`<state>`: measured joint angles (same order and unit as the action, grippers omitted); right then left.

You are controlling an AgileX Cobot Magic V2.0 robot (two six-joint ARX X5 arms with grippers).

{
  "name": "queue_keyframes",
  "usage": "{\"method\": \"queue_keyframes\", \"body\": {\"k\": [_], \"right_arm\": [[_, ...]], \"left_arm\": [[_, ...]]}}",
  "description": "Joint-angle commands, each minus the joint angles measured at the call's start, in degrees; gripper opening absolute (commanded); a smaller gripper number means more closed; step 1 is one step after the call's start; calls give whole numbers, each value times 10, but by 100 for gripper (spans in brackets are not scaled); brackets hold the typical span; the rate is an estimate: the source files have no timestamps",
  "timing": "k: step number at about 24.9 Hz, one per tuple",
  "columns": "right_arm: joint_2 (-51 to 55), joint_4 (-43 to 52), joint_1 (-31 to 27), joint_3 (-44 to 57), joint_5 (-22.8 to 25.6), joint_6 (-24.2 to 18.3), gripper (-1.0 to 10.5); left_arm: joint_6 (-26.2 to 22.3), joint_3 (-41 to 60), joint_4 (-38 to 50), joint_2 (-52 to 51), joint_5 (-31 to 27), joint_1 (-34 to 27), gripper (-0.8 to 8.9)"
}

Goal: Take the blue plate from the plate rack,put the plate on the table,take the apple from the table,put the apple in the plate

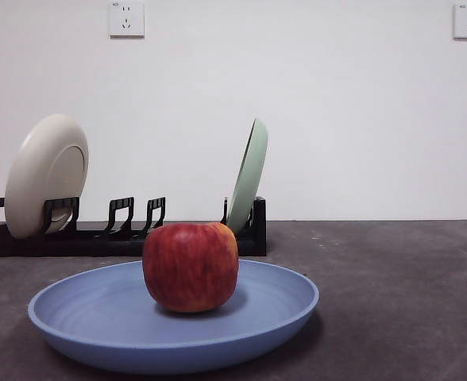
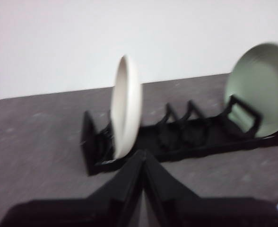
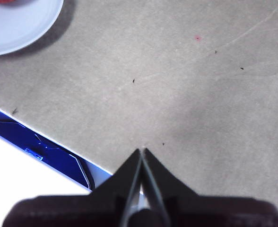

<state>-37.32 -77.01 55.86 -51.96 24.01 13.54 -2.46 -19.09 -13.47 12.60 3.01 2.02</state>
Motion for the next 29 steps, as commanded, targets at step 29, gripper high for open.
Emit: {"method": "queue_keyframes", "body": {"k": [29], "right_arm": [[0,4,0,0,1,4,1]], "left_arm": [[-27,187,40,-114,4,-32,-4]]}}
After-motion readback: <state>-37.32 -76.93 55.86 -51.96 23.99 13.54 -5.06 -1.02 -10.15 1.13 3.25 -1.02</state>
